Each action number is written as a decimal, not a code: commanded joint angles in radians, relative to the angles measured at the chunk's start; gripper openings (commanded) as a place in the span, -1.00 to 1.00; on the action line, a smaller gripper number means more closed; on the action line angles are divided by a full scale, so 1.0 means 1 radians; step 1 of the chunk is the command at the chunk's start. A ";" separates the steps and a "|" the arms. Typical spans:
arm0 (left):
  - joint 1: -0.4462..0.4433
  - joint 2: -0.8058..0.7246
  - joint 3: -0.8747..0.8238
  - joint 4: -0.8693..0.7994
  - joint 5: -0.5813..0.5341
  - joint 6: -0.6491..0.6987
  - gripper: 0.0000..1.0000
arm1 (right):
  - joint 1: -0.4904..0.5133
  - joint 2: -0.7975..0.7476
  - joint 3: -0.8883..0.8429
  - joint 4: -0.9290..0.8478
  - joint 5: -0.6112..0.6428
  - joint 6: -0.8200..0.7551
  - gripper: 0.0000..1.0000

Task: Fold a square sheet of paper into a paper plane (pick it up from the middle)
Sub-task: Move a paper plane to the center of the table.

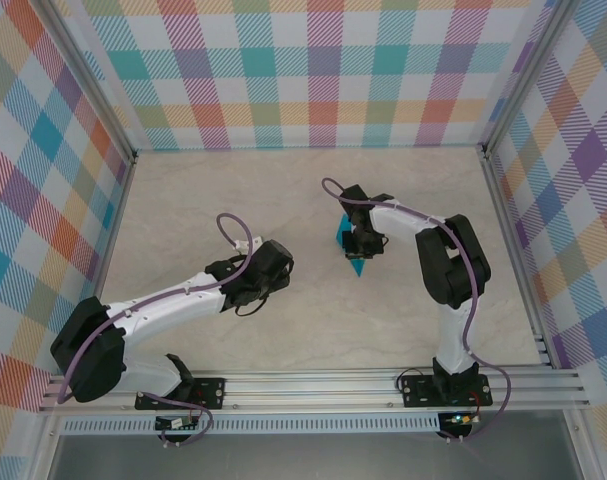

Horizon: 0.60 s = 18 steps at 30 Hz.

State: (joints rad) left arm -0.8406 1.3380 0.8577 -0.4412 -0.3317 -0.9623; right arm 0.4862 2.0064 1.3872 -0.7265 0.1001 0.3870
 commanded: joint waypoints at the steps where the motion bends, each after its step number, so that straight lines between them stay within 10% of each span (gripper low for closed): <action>1: 0.007 -0.009 -0.014 0.008 -0.003 -0.013 -0.14 | -0.006 0.026 -0.006 -0.028 -0.022 0.000 -0.64; 18: 0.008 -0.031 -0.012 -0.020 -0.040 0.003 -0.14 | -0.006 -0.301 0.024 -0.121 0.000 -0.022 0.00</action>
State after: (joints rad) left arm -0.8406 1.3376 0.8577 -0.4423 -0.3378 -0.9615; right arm 0.4847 1.7836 1.3972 -0.8036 0.0822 0.3771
